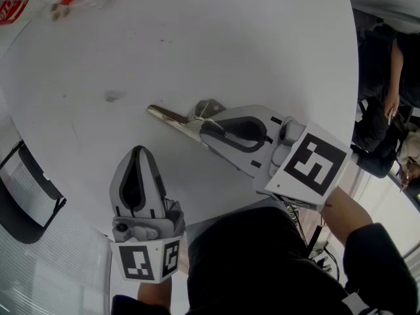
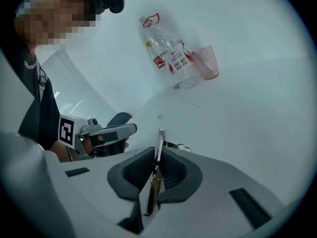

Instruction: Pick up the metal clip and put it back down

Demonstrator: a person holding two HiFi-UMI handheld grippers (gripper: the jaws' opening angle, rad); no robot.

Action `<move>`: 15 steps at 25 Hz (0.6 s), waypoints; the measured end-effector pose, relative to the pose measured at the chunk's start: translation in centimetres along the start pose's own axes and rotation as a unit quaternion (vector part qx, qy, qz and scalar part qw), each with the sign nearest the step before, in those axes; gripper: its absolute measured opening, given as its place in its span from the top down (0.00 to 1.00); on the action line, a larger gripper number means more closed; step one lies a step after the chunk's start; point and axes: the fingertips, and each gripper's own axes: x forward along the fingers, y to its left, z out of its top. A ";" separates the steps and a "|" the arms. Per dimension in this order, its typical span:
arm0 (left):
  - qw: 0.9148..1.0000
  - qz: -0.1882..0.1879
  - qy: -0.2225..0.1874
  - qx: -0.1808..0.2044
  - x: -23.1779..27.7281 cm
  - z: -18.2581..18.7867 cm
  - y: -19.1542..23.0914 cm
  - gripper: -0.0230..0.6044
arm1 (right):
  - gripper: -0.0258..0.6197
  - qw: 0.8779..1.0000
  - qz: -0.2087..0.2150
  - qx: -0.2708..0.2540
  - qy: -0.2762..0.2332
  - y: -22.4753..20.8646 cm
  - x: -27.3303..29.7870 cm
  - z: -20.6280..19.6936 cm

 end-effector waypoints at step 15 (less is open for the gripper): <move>1.000 -0.012 -0.015 0.018 -1.3 1.7 -1.8 0.94 | 0.91 0.998 -0.032 -0.026 -0.038 0.4 -2.4 1.4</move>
